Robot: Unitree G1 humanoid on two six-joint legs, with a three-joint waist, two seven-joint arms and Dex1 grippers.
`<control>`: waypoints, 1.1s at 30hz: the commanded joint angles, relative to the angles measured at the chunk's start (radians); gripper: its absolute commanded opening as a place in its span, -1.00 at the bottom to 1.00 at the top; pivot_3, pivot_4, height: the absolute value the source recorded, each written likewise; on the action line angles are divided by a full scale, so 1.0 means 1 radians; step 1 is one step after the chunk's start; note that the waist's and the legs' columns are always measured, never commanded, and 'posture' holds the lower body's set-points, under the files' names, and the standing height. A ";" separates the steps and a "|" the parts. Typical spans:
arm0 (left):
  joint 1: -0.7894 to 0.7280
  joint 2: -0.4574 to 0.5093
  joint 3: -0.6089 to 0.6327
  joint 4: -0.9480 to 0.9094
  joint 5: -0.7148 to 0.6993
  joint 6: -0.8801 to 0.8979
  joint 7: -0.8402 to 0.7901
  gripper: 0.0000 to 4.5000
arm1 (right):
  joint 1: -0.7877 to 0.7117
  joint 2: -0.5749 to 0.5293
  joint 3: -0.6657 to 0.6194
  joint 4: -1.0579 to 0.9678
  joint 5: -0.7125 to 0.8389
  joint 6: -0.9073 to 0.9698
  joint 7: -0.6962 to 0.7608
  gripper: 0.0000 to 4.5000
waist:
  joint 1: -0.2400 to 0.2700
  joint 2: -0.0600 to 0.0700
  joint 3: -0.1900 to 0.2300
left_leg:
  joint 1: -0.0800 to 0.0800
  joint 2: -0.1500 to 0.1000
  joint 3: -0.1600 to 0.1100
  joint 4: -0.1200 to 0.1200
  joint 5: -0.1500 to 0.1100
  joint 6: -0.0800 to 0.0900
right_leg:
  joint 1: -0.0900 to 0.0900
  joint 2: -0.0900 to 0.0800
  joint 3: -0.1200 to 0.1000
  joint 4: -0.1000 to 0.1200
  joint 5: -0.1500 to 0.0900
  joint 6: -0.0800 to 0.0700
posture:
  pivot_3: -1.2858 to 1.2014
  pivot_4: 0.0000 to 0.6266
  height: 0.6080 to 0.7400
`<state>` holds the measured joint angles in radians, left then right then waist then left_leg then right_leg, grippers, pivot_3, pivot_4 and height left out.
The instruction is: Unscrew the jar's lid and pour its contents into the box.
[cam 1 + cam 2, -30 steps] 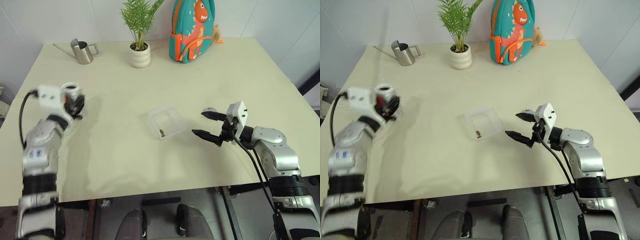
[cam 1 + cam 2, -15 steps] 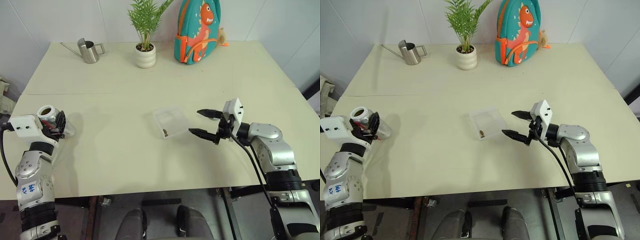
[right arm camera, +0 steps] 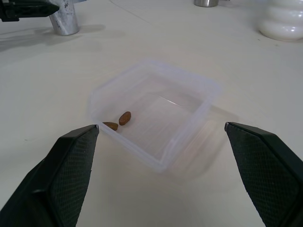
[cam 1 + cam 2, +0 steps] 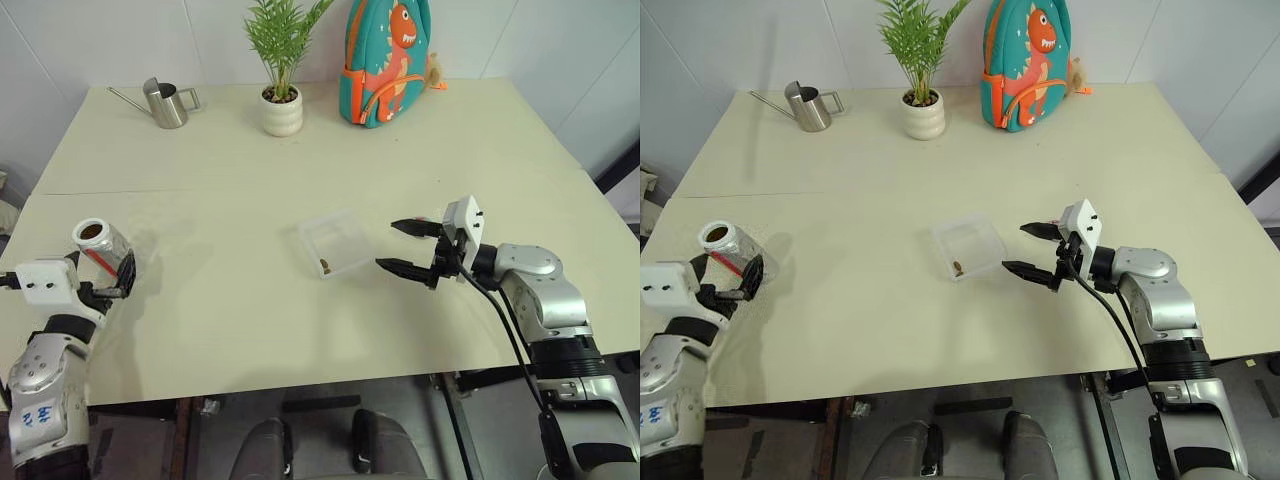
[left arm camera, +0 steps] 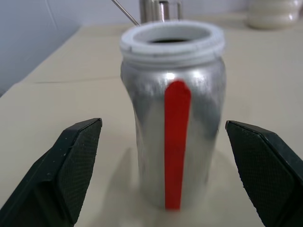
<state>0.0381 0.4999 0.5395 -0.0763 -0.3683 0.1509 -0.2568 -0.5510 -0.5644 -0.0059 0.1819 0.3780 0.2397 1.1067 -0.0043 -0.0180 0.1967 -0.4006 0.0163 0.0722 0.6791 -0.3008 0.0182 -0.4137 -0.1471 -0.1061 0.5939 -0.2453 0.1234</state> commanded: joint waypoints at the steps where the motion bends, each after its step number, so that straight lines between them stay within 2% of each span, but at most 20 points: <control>1: 0.090 0.048 0.045 -0.100 -0.027 0.044 -0.061 0.98 | 0.005 -0.004 -0.020 -0.058 0.022 0.001 -0.001 1.00 | 0.000 0.000 0.000 | 0.000 0.000 0.000 0.000 0.000 0.000 | 0.000 0.000 0.000 0.000 0.000 0.000 | 0.03 -0.52 1.00; 9: 0.306 0.163 0.086 -0.106 0.011 0.025 -0.246 0.98 | 0.006 -0.021 -0.019 -0.054 0.016 -0.006 0.020 1.00 | 0.000 0.001 0.000 | 0.000 0.001 0.000 -0.001 -0.006 -0.001 | -0.001 -0.001 0.000 -0.003 -0.001 -0.001 | 0.03 -0.52 1.00; 13: 0.372 0.220 0.069 -0.200 0.008 -0.019 -0.377 0.98 | -0.022 -0.042 -0.021 0.005 -0.009 -0.070 0.059 1.00 | 0.001 0.001 0.000 | -0.001 0.002 0.001 -0.001 -0.009 -0.003 | -0.002 -0.001 0.000 -0.004 -0.001 -0.002 | 0.03 -0.52 1.00; 18: 0.165 0.285 -0.016 -0.310 -0.059 -0.009 -0.443 0.98 | -0.079 -0.057 -0.034 0.106 -0.007 -0.120 0.111 1.00 | 0.006 0.002 0.001 | -0.002 0.001 0.001 0.000 -0.010 -0.003 | -0.002 -0.002 -0.001 -0.006 -0.001 -0.002 | 0.03 -0.52 1.00; 26: -0.110 0.329 -0.251 -0.276 -0.036 0.079 -0.521 0.98 | -0.137 -0.075 -0.033 0.232 -0.045 -0.187 0.130 1.00 | -0.016 0.005 -0.001 | 0.000 0.001 0.009 -0.001 -0.006 0.002 | -0.003 0.001 -0.001 -0.003 -0.001 -0.002 | 0.03 -0.52 1.00; 33: -0.130 0.311 -0.281 -0.247 -0.066 0.133 -0.562 0.98 | -0.059 -0.099 -0.061 0.165 -0.045 -0.197 0.068 1.00 | -0.023 0.005 -0.001 | 0.000 0.003 0.020 -0.001 -0.007 0.003 | -0.003 0.001 -0.001 -0.004 -0.001 -0.001 | 0.03 -0.52 1.00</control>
<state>-0.1004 0.8206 0.2425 -0.3245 -0.4159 0.2679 -0.8230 -0.6167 -0.6526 -0.0317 0.3869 0.3292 0.0629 1.1934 -0.0277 -0.0126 0.1958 -0.4002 0.0196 0.0920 0.6785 -0.3074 0.0212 -0.4165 -0.1456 -0.1075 0.5897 -0.2459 0.1220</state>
